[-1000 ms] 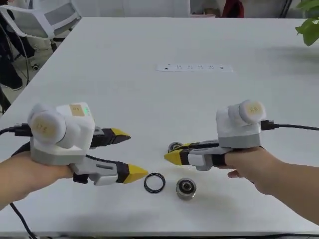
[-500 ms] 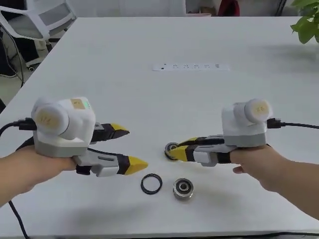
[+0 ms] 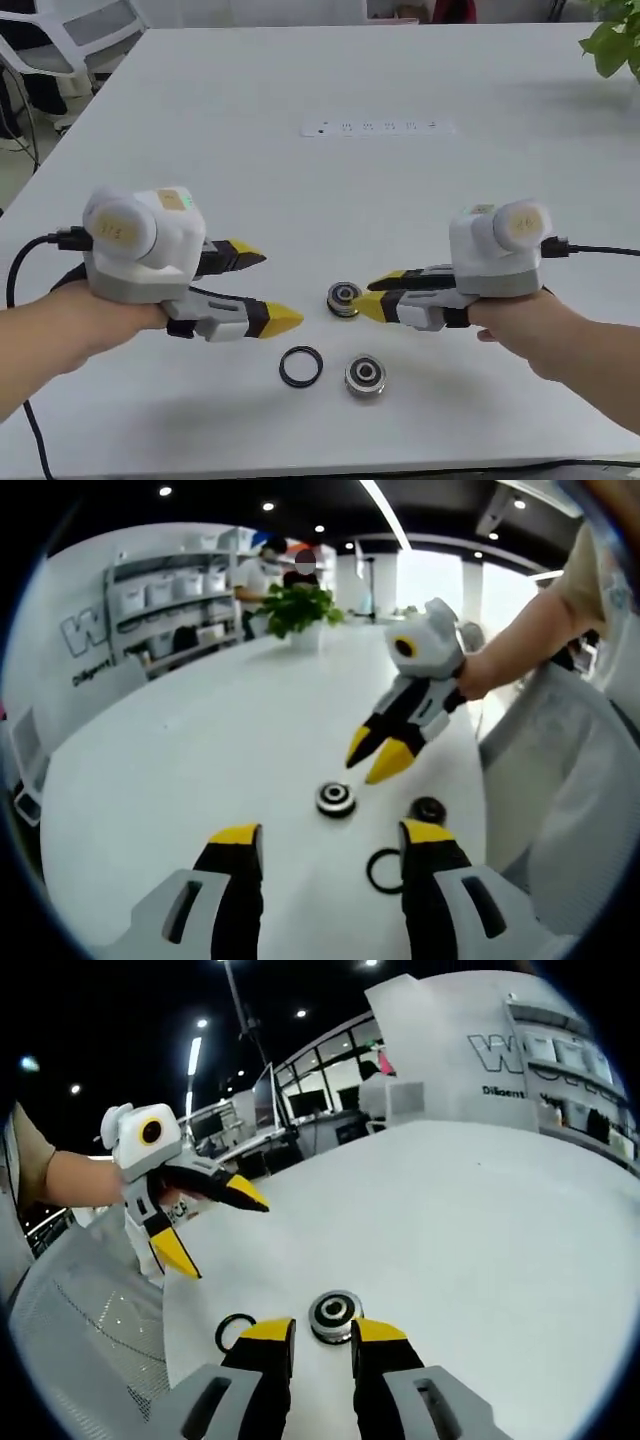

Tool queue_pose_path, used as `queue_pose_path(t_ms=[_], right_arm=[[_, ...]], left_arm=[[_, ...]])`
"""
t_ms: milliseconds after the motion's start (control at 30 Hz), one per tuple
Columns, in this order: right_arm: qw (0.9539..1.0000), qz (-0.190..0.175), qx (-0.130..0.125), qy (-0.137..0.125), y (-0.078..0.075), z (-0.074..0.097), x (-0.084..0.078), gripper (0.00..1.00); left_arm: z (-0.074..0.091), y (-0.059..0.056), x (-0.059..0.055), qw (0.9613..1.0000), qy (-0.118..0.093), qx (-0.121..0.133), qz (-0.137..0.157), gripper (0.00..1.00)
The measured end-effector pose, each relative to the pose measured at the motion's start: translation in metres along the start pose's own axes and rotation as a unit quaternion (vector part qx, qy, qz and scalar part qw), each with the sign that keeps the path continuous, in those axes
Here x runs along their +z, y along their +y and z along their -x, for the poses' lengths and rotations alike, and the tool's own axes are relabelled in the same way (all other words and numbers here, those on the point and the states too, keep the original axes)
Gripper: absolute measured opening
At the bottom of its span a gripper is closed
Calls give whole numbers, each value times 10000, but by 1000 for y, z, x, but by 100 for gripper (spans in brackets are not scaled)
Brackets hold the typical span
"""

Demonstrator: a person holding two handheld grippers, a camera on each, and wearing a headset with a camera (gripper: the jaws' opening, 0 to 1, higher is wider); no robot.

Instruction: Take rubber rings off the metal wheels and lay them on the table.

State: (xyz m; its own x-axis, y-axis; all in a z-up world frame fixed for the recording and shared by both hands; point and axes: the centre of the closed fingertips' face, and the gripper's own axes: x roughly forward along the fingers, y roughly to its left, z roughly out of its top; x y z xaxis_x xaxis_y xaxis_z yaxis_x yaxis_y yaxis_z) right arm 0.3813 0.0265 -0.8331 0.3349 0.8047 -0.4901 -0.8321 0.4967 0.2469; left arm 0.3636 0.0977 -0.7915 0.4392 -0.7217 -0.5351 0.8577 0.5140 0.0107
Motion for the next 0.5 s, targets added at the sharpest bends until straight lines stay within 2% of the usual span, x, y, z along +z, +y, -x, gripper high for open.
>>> queue_pose_path(t_ms=[500], right_arm=[[9994, 299, -47, 184, -10, -6, -13, 19]], left_arm=[[-18, 5, -1, 10000, -6, 4, 75, 52]])
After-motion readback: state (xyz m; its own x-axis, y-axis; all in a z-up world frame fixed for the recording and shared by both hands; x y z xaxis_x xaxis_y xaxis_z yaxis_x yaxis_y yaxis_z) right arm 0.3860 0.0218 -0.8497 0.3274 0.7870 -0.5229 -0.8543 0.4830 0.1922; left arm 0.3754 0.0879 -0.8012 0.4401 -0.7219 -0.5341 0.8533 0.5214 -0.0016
